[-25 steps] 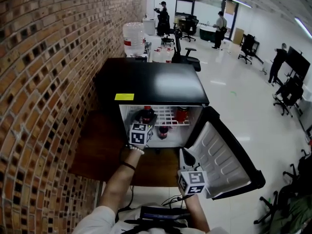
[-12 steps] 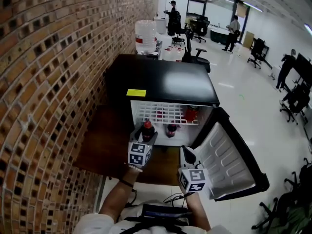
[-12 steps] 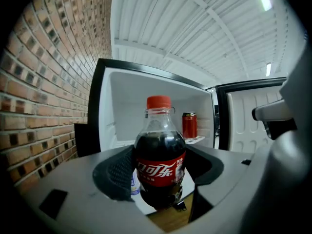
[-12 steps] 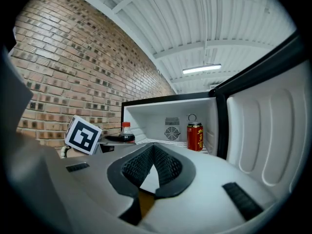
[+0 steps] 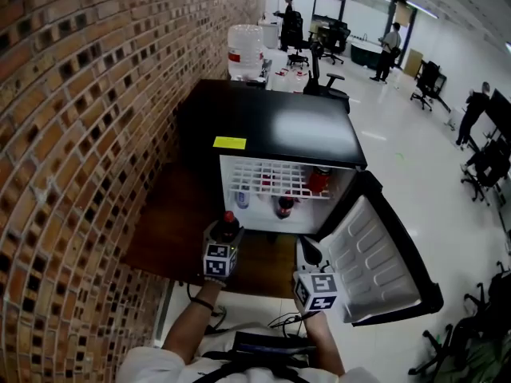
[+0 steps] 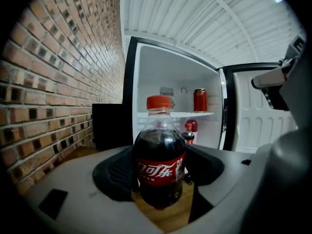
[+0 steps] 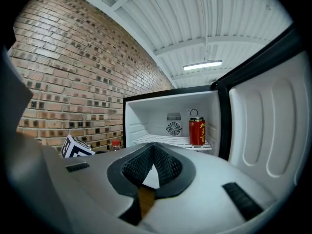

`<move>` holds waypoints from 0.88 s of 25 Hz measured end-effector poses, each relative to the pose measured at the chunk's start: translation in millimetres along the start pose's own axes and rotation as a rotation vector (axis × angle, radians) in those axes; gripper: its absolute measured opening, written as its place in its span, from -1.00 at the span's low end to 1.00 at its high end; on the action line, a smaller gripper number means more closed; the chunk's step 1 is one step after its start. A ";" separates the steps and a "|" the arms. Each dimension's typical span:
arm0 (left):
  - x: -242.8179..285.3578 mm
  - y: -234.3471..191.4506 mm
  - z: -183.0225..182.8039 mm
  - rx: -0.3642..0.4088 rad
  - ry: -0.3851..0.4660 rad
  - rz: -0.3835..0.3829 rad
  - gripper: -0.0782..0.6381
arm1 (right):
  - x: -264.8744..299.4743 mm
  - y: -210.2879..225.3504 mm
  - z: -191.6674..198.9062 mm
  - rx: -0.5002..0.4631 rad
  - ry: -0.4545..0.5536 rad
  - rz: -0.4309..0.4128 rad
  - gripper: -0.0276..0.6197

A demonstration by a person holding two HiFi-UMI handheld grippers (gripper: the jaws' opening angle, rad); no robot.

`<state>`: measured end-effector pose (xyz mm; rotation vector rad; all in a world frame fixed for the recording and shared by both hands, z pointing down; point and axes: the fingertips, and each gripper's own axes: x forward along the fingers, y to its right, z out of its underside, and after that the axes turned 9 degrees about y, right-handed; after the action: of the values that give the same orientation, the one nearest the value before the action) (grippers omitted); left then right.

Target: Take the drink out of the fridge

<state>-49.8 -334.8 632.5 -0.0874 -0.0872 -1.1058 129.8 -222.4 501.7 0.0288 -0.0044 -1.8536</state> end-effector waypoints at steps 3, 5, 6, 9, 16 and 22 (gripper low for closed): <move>-3.6 -9.8 18.9 0.003 -0.016 -0.026 0.08 | -0.3 -0.7 3.3 -0.001 -0.007 -0.003 -0.88; -4.8 -18.5 34.4 -0.007 -0.034 -0.046 0.08 | -0.4 -0.9 5.5 -0.002 -0.013 -0.004 -0.88; -5.7 -23.0 41.8 -0.013 -0.047 -0.059 0.08 | -0.4 -1.5 6.2 -0.002 -0.014 -0.006 -0.88; -7.7 -37.9 62.9 -0.045 -0.082 -0.101 0.08 | -1.0 -2.4 7.7 -0.002 -0.016 -0.009 -0.88; -11.8 -67.9 114.1 -0.098 -0.196 -0.178 0.08 | 0.5 -4.3 12.1 -0.004 -0.029 -0.012 -0.88; -10.3 -77.1 131.3 -0.092 -0.229 -0.196 0.08 | 2.3 -7.1 12.4 -0.009 -0.031 -0.017 -0.88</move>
<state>-126.9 -345.0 763.8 -0.2930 -0.2545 -1.2922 122.0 -222.9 514.0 -0.0067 -0.0177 -1.8708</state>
